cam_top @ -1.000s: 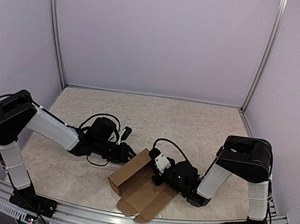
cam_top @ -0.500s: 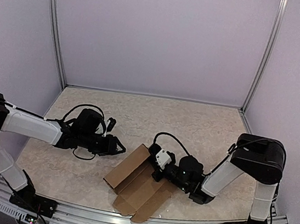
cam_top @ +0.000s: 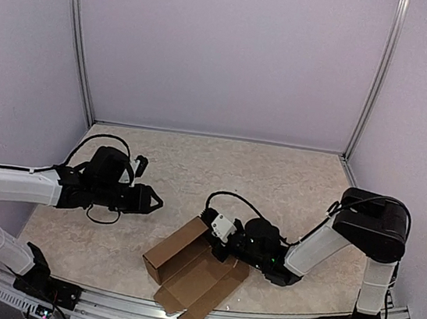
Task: Fold the paper box
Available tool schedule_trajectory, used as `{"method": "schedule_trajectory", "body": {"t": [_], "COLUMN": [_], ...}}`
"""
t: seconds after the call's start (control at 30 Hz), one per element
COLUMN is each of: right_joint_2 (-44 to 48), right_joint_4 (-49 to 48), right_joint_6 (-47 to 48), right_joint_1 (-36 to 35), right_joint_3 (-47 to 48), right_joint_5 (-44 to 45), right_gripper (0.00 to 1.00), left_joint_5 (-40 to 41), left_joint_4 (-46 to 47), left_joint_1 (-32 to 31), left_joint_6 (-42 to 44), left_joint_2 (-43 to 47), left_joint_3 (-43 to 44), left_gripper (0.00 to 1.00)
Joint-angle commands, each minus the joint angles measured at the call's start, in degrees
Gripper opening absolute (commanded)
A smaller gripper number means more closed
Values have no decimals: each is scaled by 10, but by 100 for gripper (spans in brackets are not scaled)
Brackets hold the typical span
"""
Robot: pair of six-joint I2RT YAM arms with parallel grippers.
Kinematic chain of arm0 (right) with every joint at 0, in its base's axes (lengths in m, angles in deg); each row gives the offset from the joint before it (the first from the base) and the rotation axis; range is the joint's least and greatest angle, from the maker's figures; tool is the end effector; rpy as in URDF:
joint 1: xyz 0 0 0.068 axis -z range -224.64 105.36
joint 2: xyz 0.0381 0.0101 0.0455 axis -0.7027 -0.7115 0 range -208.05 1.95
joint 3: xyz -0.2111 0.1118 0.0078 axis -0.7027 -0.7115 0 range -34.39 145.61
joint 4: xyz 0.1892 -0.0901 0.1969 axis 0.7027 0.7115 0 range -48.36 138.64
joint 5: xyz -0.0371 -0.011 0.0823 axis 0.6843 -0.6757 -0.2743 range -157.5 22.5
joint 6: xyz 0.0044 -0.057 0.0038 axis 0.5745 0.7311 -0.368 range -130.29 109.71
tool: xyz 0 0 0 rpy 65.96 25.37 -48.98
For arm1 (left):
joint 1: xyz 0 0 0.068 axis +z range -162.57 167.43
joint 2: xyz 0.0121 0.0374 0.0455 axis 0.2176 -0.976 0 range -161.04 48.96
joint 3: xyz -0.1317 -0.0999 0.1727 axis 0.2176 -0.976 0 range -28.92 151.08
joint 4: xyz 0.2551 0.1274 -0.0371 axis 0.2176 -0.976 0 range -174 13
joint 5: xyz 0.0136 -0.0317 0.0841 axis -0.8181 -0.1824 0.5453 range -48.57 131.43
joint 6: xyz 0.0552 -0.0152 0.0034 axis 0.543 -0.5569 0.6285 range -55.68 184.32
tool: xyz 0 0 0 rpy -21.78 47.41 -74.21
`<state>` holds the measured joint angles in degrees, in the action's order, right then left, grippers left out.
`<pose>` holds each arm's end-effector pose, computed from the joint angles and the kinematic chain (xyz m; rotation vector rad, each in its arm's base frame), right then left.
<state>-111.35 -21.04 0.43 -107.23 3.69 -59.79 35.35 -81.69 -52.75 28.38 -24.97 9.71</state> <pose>0.1657 0.3079 0.0506 -1.0053 1.5156 0.5272 0.2275 -0.1978 0.1514 0.1482 2.3953 -0.7900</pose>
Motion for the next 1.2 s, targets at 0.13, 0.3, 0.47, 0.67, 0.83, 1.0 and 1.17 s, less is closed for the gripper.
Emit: {"method": "schedule_trajectory", "body": {"t": [0.13,0.3,0.47,0.67,0.83,1.0,1.17], "right_joint_2": [73,145,241,366,448,521,545], "right_joint_4": [87,165,306,474,581,680,768], "right_joint_6": [3,10,3,-61,-123,-253,-344], "right_joint_1": [2,1,1,8,23,40,45], "right_joint_3": [-17,-44,-52,-52,-61,-69,-62], "right_joint_5": [-18,-35,-40,-31,-25,-1,-27], "right_gripper": [49,62,70,79,86,100,100], "left_joint_5": [39,50,59,90,93,100,104], "left_joint_4": [-50,-63,-81,-105,-104,-111,-115], "left_joint_1": [3,1,-1,0,-3,-3,-3], "left_joint_6": [15,30,43,62,72,81,92], "left_joint_2": [51,71,94,115,133,154,163], "left_joint_3": [-9,-7,0,13,11,11,9], "left_gripper": [50,50,50,51,51,51,50]}}
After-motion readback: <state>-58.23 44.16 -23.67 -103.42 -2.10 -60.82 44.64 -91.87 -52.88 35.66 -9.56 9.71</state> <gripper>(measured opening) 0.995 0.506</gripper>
